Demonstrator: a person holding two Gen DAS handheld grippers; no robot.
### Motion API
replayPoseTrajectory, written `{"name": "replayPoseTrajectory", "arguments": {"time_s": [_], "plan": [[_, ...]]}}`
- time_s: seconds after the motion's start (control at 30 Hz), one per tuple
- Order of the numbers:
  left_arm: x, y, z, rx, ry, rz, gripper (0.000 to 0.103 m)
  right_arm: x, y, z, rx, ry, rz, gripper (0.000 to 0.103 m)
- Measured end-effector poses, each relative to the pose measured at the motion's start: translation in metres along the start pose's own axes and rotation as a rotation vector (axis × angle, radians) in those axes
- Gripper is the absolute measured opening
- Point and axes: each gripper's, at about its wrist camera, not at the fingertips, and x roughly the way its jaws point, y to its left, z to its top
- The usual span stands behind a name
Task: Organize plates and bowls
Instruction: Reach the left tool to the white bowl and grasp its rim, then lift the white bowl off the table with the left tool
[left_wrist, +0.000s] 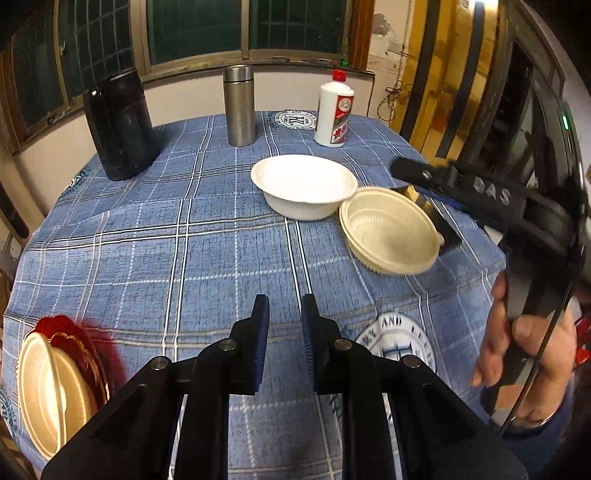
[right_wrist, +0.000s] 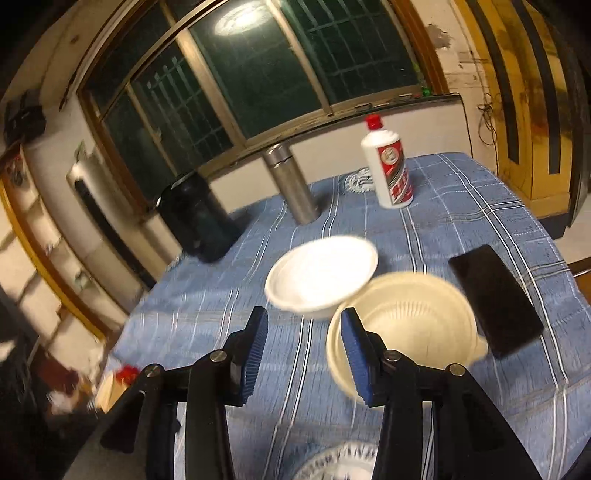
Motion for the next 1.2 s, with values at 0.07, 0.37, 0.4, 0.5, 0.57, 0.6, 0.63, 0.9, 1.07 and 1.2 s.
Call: {"name": "replayPoseTrajectory", "arguments": {"time_s": [0.07,0.37,0.4,0.5,0.57,0.6,0.63,0.9,1.07,1.2], "plan": [[0.009,0.001,0.012,-0.018,0.012,-0.004,0.015,0.007,-0.022,-0.002,0.054,-0.008,0.028,0.044],[0.09,0.027,0.081,-0.232,0.098,-0.069,0.015,0.018,-0.073,-0.008,0.197,0.04,0.076,0.044],[0.101,0.031,0.088,-0.258,0.111,-0.079,0.015,0.017,-0.073,-0.008,0.193,0.037,0.071,0.044],[0.125,0.038,0.101,-0.311,0.147,-0.11,0.015,0.018,-0.071,-0.007,0.188,0.039,0.074,0.044],[0.132,0.038,0.106,-0.312,0.145,-0.089,0.015,0.018,-0.07,-0.008,0.191,0.041,0.077,0.044],[0.136,0.039,0.109,-0.311,0.151,-0.069,0.015,0.018,-0.07,-0.008,0.19,0.041,0.076,0.044],[0.141,0.04,0.11,-0.322,0.157,-0.059,0.015,0.018,-0.069,-0.008,0.188,0.041,0.077,0.044],[0.168,0.051,0.113,-0.381,0.191,-0.078,0.014,0.018,-0.067,-0.008,0.183,0.042,0.078,0.044],[0.168,0.059,0.108,-0.385,0.189,-0.094,0.006,0.019,-0.065,-0.009,0.183,0.046,0.084,0.044],[0.167,0.061,0.105,-0.393,0.182,-0.104,0.006,0.018,-0.066,-0.009,0.186,0.041,0.083,0.044]]}}
